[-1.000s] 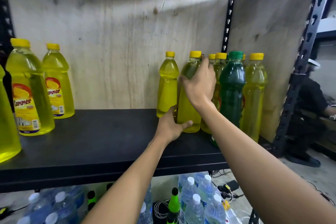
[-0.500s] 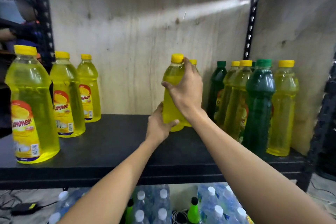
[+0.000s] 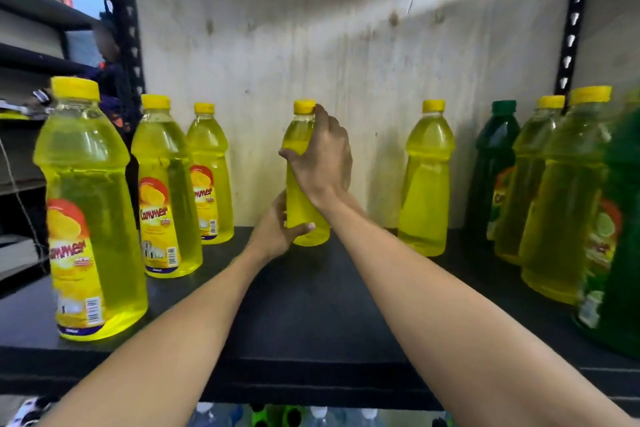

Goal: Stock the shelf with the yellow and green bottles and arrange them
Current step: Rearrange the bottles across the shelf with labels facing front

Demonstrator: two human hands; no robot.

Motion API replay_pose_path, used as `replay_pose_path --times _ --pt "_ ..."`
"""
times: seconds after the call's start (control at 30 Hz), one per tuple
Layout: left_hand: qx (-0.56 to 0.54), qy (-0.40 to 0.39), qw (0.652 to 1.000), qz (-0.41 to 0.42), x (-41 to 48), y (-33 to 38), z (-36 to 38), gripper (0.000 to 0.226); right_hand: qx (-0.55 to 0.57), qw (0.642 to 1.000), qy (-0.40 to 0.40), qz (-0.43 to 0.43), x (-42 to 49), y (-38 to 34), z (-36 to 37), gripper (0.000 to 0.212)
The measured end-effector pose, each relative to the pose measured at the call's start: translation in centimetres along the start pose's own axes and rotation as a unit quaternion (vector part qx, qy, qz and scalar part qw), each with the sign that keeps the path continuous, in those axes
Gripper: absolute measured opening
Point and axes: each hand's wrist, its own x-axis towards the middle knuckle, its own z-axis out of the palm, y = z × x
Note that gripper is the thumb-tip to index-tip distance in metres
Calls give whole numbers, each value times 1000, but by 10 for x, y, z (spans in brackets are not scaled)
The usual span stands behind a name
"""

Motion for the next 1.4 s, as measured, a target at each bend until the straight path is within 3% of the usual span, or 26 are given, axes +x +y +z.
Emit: replay_pose_path --times 0.3,0.5,0.7,0.8,0.93,1.07,1.23,1.3,1.4 --pt "13 -24 999 -41 22 -18 -1 85 23 996 -41 74 28 15 26 78" --pt "-10 -19 998 -64 25 -24 1 88 45 995 -14 86 22 23 38 62" --pt "-26 -21 996 -78 26 -27 2 90 35 996 -46 65 13 26 48 91" --pt "-13 -14 996 -83 26 -24 3 90 60 992 -47 104 6 31 51 99" --pt "-42 -14 992 -115 23 -23 -2 101 111 984 -50 134 10 36 50 98" --pt "-157 8 976 -152 22 -26 -8 79 176 970 -69 153 16 45 46 91" --pt "-122 1 981 -153 18 -24 -14 87 309 921 -132 197 19 57 34 83" --pt "-109 -5 983 -147 16 -22 -12 90 294 927 -130 192 18 53 34 85" --pt "-94 -6 986 -134 16 -20 -9 87 180 963 -95 174 5 45 44 103"
